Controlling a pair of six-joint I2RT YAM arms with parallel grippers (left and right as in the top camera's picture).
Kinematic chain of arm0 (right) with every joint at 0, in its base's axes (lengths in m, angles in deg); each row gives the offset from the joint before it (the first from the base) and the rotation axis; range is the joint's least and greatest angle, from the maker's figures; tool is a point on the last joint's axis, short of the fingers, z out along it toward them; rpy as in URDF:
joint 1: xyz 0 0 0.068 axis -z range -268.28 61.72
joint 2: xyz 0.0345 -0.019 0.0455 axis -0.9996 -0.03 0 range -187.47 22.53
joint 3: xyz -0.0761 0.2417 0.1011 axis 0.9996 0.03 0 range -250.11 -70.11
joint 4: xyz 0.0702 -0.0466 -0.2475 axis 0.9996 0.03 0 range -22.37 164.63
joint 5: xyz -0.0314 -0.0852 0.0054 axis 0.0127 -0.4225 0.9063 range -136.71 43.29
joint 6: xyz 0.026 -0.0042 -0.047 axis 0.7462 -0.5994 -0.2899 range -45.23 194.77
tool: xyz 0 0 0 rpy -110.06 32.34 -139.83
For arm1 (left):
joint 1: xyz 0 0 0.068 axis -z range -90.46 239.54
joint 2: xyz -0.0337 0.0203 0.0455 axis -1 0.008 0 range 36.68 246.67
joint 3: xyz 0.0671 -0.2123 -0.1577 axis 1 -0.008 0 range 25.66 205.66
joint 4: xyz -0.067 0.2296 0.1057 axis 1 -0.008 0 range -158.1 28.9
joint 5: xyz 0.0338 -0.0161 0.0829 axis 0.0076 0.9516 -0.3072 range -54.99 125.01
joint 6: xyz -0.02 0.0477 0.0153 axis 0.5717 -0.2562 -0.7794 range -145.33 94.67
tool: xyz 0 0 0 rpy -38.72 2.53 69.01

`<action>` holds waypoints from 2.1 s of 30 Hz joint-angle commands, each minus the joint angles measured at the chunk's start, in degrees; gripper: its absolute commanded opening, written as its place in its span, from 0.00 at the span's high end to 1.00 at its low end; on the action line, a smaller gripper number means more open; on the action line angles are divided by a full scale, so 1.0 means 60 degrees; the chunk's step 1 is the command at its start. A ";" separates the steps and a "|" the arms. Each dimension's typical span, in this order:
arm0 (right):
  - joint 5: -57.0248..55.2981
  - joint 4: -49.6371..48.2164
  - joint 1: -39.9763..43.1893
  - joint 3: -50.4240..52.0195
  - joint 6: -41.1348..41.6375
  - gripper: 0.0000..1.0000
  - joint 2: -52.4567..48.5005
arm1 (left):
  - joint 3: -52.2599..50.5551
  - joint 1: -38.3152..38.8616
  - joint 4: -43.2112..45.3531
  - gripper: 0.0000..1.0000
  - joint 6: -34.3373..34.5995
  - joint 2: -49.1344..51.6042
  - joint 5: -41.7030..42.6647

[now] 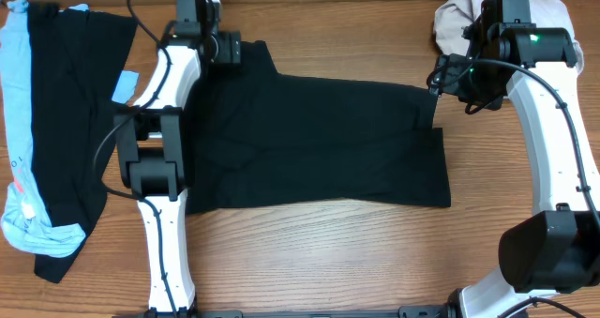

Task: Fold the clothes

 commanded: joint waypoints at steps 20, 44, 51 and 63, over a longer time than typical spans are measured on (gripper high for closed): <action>-0.0084 -0.0743 0.0044 -0.0138 0.0025 0.55 -0.0015 | 0.0219 0.0127 0.1126 0.96 0.1453 -0.0182 0.0404; -0.0033 -0.4605 0.0087 -0.0117 -0.0091 0.41 -0.4728 | 0.0226 0.0160 -0.2940 0.96 0.1264 -0.3741 0.0397; 0.0561 -0.5373 0.0080 -0.0080 -0.0073 0.49 -0.5166 | 0.0226 0.0182 -0.3180 0.96 0.1268 -0.3741 0.0379; 0.1064 -0.5056 0.0120 -0.0408 -0.0080 0.96 -0.4983 | 0.0226 0.0153 -0.3442 0.96 0.1264 -0.3741 0.0004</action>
